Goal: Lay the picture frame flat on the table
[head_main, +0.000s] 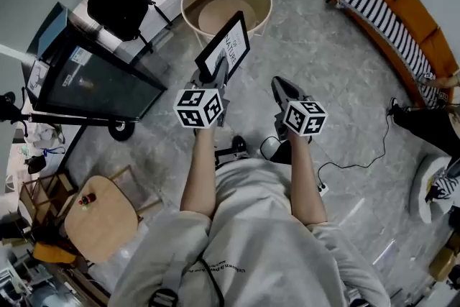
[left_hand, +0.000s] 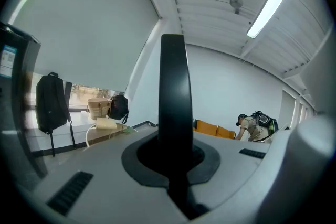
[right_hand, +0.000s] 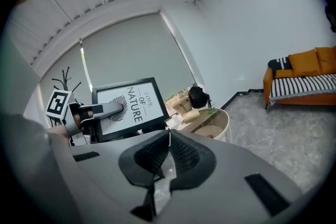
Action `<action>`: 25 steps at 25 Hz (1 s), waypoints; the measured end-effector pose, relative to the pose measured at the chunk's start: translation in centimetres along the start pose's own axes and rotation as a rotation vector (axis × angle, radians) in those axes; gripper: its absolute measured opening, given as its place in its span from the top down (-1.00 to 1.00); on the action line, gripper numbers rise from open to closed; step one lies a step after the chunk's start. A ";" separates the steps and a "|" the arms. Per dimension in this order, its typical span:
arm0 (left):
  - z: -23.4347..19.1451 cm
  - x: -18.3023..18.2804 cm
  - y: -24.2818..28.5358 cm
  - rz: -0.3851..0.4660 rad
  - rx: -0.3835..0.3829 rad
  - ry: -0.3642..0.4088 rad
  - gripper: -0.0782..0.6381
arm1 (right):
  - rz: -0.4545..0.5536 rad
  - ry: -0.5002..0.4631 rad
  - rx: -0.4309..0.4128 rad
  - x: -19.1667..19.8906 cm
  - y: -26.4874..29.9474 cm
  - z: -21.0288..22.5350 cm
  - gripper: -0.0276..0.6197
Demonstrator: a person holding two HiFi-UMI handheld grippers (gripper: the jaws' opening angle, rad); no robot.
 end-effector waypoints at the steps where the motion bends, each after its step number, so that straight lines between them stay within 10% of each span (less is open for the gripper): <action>1: -0.5 0.0 -0.1 -0.005 0.003 -0.003 0.71 | 0.000 0.010 0.016 0.1 0.1 0.1 0.80; 25: -9.7 -1.9 1.0 -0.010 -0.148 -0.099 0.71 | -0.065 -0.046 -0.086 -5.0 13.2 -0.4 0.80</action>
Point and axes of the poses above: the fingertips, and each gripper's own axes: y forward along the fingers, z to its right, x out of its underside, the point moved 10 cm from there along -y, backward along the fingers, and after that the axes turned 4 degrees about -y, right-handed, at the moved point
